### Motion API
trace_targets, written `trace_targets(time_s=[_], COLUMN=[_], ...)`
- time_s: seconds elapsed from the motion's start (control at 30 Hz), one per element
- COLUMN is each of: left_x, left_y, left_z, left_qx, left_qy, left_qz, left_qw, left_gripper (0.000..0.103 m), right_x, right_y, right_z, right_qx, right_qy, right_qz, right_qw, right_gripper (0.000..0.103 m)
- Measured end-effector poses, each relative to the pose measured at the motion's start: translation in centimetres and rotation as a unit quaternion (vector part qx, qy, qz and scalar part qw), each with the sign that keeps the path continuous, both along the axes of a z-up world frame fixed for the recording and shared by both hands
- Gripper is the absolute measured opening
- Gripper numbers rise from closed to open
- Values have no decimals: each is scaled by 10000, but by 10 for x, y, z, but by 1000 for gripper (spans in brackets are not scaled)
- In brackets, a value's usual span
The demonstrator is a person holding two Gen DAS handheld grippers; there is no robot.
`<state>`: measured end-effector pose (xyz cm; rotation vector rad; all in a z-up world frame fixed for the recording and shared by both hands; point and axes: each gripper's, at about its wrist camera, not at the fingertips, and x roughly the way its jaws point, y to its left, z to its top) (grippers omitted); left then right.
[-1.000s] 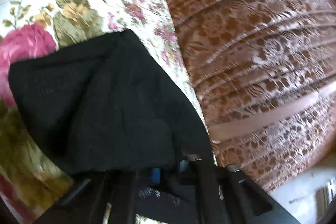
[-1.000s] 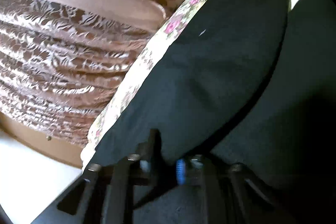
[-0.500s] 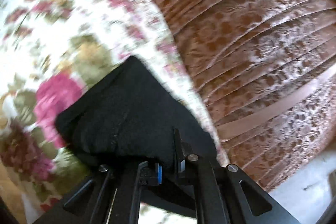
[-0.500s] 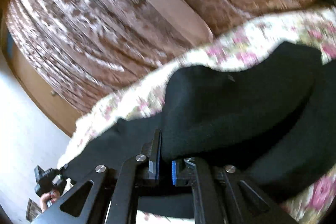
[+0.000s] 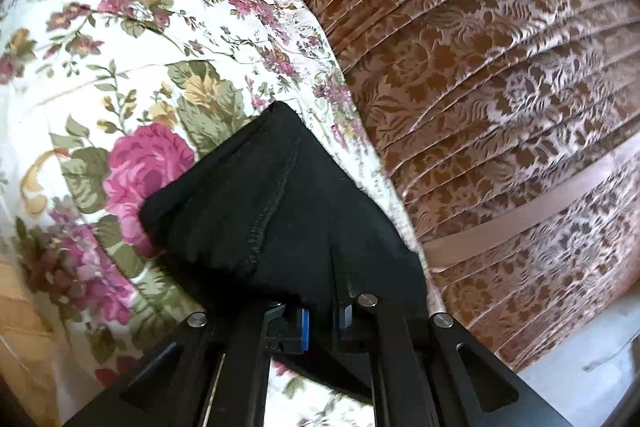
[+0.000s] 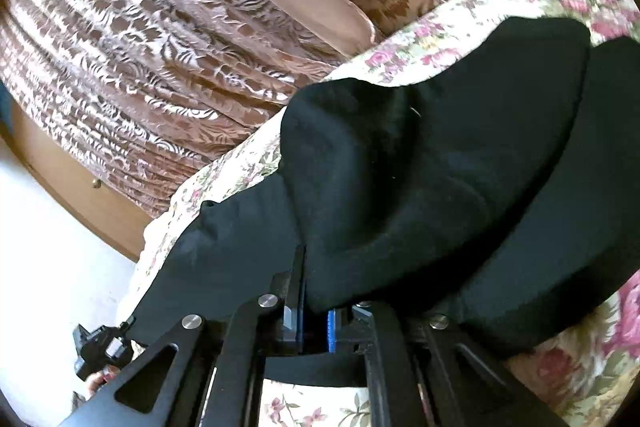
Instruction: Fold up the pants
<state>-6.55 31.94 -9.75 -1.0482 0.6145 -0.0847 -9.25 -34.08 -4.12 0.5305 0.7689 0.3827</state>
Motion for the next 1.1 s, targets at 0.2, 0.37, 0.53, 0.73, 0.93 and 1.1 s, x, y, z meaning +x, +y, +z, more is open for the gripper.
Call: trace_targets(time_s=[0.2, 0.37, 0.53, 0.73, 0.93, 1.1], left_x=[1, -9, -26, -38, -8, 61], left_y=[-2, -4, -14, -49, -95, -139], left_z=[-24, -5, 34, 79, 98, 81], left_qx=[191, 580, 1508, 2749, 2947, 2564], left_qy=[481, 458, -30, -700, -1350, -996], left_qz=[-4, 403, 922, 1246, 471, -638], left_qw=[9987, 9964, 9843, 9508, 9448, 9593], left_gripper=[10, 15, 19, 30, 59, 60], right_x=[3, 5, 6, -6, -3, 27], right_y=[6, 3, -12, -47, -104, -151], right_z=[-32, -33, -30, -14, -2, -10], right_qx=[-356, -164, 250, 26, 26, 299], right_qy=[378, 420, 642, 476, 131, 262], right_qz=[25, 59, 56, -206, -1264, -1992], right_qw=[9986, 9990, 9976, 9987, 9919, 9792], right_gripper=[7, 15, 20, 29, 30, 30])
